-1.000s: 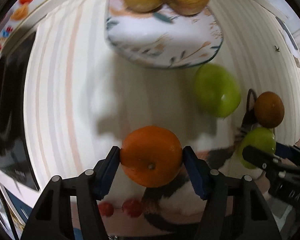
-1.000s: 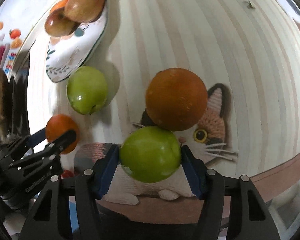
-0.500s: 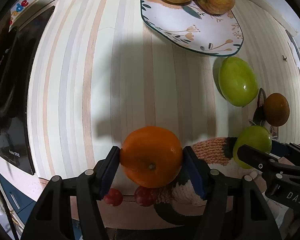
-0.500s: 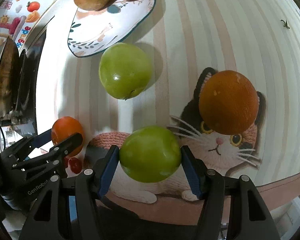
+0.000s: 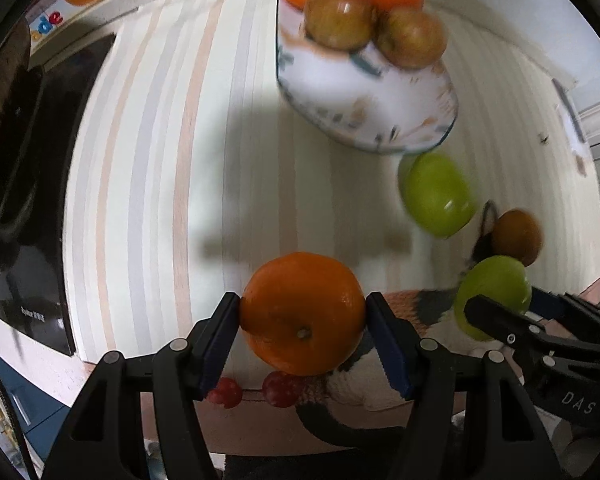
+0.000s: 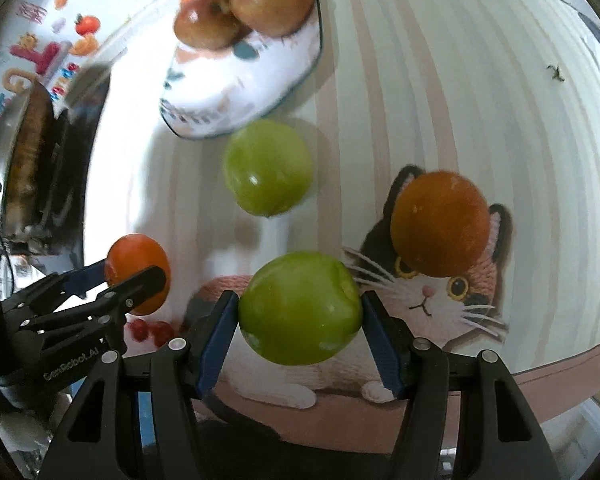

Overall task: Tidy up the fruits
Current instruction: 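Set the tangerine and green apple on the plate and open both tools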

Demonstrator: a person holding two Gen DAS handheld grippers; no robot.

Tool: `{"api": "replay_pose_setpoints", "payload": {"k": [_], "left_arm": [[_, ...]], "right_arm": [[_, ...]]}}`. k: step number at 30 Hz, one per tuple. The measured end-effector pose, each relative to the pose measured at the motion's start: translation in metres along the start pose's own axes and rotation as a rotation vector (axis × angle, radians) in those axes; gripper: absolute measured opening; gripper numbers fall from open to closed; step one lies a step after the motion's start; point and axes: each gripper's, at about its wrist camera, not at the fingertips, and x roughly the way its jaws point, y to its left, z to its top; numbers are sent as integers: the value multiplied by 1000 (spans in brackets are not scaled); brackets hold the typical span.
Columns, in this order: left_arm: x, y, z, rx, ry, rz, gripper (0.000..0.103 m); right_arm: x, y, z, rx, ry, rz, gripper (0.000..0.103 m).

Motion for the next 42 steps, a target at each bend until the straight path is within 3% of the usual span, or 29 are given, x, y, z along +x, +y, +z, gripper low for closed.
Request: {"api": "replay_pose_setpoints", "payload": {"k": [5, 10, 14, 20, 32, 35, 37, 38, 42], "left_arm": [[-39, 2, 26, -4, -70, -47, 62], [-56, 5, 78, -15, -86, -77, 62], [-35, 0, 116, -18, -49, -70, 62], [4, 3, 162, -69, 58, -92, 62], [28, -10, 168, -52, 126, -46, 63], [22, -10, 169, -72, 104, -55, 66], [14, -10, 169, -69, 76, -48, 80], [10, -10, 168, -69, 66, -44, 87], [-2, -8, 166, -69, 40, -16, 88]], "right_arm": [[-39, 5, 19, 5, -72, 59, 65], [-55, 12, 65, -7, -121, 67, 65], [-43, 15, 110, -3, -135, 46, 65], [-2, 25, 152, -23, -86, -7, 65], [30, 23, 156, -13, -42, -39, 66], [22, 20, 153, 10, -67, -37, 81], [17, 20, 153, 20, -82, -41, 92], [15, 21, 153, 21, -84, -45, 92], [5, 22, 149, 9, -88, -94, 97]]}}
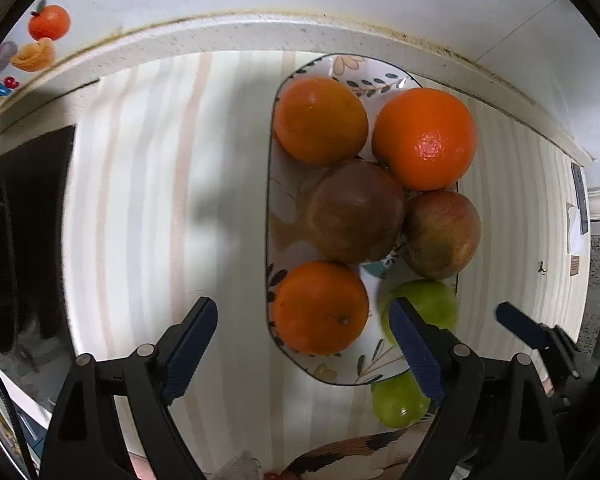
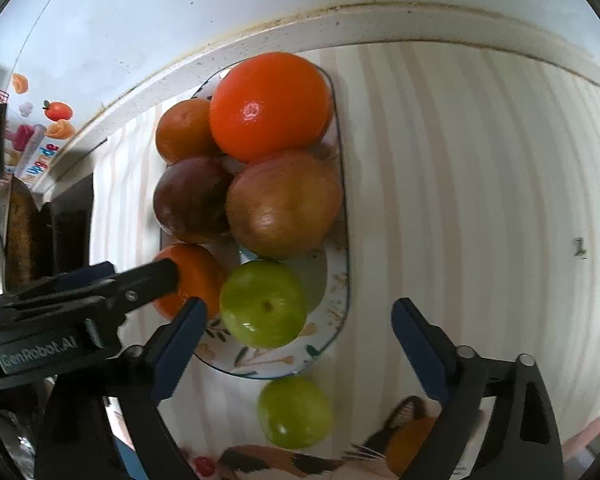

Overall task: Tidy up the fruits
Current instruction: 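Set the tangerine and green apple on the plate and open both tools, then lift both open tools away from the plate toward the mat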

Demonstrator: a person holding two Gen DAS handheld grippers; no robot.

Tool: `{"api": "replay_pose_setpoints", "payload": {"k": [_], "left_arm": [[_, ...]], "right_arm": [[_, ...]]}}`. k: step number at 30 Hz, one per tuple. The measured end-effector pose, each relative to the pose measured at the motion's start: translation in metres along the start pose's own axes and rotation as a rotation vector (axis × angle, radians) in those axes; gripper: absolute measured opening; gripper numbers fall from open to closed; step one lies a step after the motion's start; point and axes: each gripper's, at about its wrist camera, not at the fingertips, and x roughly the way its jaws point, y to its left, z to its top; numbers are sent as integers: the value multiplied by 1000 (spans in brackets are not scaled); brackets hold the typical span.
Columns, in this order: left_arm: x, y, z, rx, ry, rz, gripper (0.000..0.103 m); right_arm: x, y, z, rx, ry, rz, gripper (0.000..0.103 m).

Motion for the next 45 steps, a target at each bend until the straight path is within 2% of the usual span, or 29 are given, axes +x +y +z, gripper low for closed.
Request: {"api": "replay_pose_setpoints", "payload": {"k": [9, 19, 28, 36, 45], "left_arm": [[-34, 11, -27, -5, -84, 39, 88], [-90, 16, -71, -13, -254, 82, 88], [-132, 23, -122, -37, -364, 83, 88], [-165, 14, -158, -8, -468, 104, 88], [-191, 4, -183, 5, -533, 80, 88]], "right_arm": [[-37, 5, -20, -43, -57, -68, 100], [-85, 13, -59, -80, -155, -134, 100], [-135, 27, -97, -107, -256, -135, 100], [-181, 33, -127, -111, -350, -133, 100], [-220, 37, -154, -110, -430, -120, 100]]}}
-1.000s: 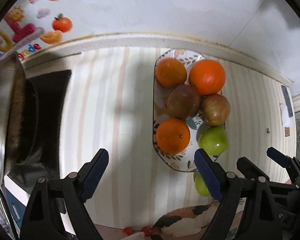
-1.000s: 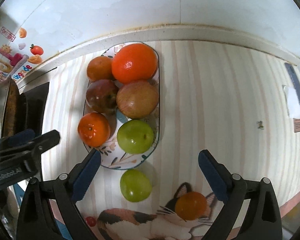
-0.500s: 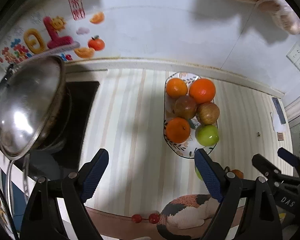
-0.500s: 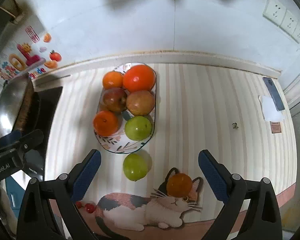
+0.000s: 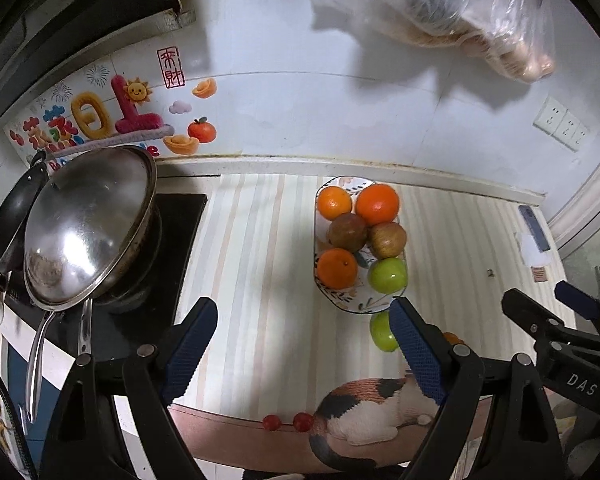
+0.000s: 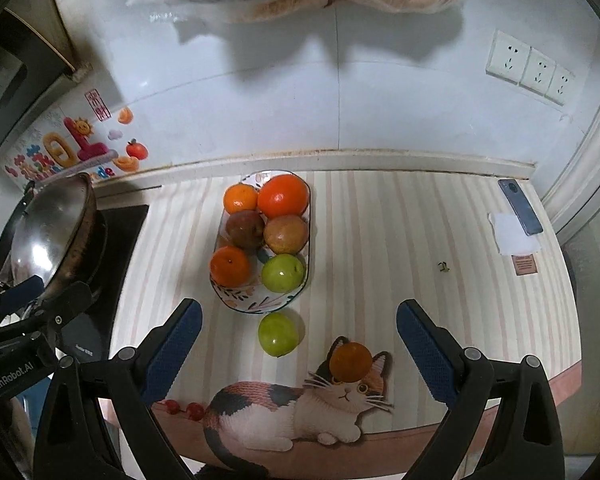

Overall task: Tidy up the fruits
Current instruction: 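Lift both open tools away from the plate toward the mat, then grasp a green apple with the left tool while the right tool grasps an orange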

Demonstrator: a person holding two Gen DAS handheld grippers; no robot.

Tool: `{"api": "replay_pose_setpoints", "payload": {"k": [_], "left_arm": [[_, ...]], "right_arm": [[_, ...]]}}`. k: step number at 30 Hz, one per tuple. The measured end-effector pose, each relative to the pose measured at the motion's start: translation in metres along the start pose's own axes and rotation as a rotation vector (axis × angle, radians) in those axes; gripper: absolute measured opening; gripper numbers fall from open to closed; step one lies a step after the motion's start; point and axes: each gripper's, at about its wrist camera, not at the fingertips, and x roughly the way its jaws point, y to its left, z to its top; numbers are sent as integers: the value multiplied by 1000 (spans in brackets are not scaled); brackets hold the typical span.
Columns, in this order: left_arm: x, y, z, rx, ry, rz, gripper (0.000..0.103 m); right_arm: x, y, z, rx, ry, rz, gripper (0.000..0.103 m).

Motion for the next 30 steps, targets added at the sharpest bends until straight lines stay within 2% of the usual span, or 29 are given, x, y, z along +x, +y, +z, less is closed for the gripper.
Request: {"api": "replay_pose_setpoints", "payload": {"k": [6, 10, 12, 15, 19, 24, 26, 28, 30], "left_arm": [[-6, -6, -4, -3, 2, -26, 88], [3, -12, -2, -1, 17, -29, 88], [16, -17, -1, 7, 31, -27, 99], [38, -28, -1, 27, 62, -29, 99], [86, -45, -4, 40, 169, -51, 99], [151, -73, -15, 58, 342, -103, 99], [173, -81, -20, 59, 398, -111, 99], [195, -88, -25, 49, 457, -128, 99], [217, -93, -31, 23, 518, -152, 99]], "right_arm": [[-14, 1, -3, 11, -14, 35, 100], [-9, -8, -4, 43, 1, 59, 100], [2, -22, -5, 80, 22, 62, 100], [28, -49, -9, 141, 72, 50, 100], [75, -87, -22, 219, 169, 40, 100], [140, -124, -52, 326, 314, 86, 100], [153, -133, -61, 364, 337, 97, 99], [165, -143, -71, 399, 355, 112, 91], [172, -146, -78, 415, 377, 122, 90]]}}
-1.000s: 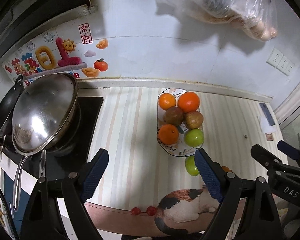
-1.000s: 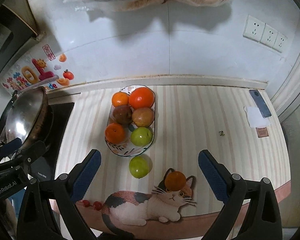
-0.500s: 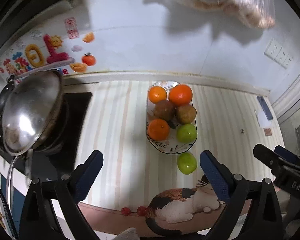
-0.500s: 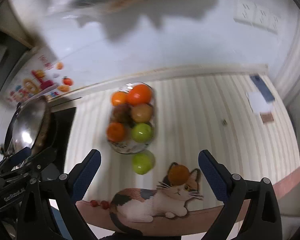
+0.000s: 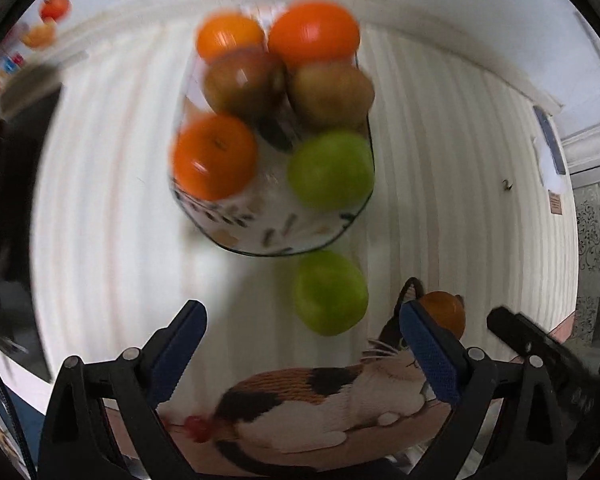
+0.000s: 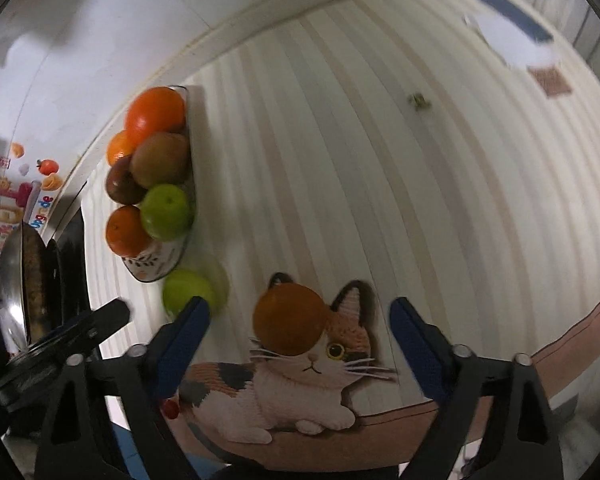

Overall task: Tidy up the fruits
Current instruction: 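Grasp a green apple with the left tool while the right tool grasps an orange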

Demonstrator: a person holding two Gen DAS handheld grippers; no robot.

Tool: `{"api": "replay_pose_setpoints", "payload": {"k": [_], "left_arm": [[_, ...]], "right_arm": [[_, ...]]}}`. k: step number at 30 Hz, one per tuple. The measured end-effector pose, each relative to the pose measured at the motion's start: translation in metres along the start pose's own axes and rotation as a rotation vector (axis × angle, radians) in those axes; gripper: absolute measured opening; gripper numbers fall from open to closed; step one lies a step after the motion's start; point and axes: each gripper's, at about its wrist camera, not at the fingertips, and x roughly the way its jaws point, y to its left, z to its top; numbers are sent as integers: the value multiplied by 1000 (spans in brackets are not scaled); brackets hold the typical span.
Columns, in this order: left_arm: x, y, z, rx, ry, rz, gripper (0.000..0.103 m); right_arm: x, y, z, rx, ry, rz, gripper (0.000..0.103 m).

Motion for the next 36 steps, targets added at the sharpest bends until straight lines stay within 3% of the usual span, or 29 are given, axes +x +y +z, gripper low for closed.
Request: {"api": "replay_pose_setpoints", "payload": {"k": [3, 5, 7, 8, 13, 20, 22, 24, 31, 36], "left_arm": [[24, -3, 6, -21, 54, -28, 98], [34, -6, 7, -27, 65, -30, 92], [43, -10, 6, -23, 67, -24, 72], [46, -11, 5, -18, 70, -19, 54], [38, -4, -12, 8, 25, 16, 54], [27, 42, -38, -17, 25, 81, 54], [30, 54, -41, -50, 30, 81, 54], [28, 59, -43, -72, 26, 75, 54], [29, 56, -44, -61, 9, 74, 54], [24, 61, -39, -66, 7, 71, 54]], "right_arm": [[11, -6, -2, 18, 23, 20, 90], [16, -7, -1, 22, 31, 28, 90], [21, -8, -1, 37, 42, 43, 90], [24, -8, -1, 41, 50, 52, 90], [31, -6, 1, 55, 70, 75, 90], [49, 2, 4, 56, 116, 109, 86], [57, 5, 4, 49, 129, 111, 77], [67, 11, 3, 20, 137, 95, 57], [78, 60, -13, -170, 164, 52, 57], [86, 67, -19, -196, 182, 43, 58]]}}
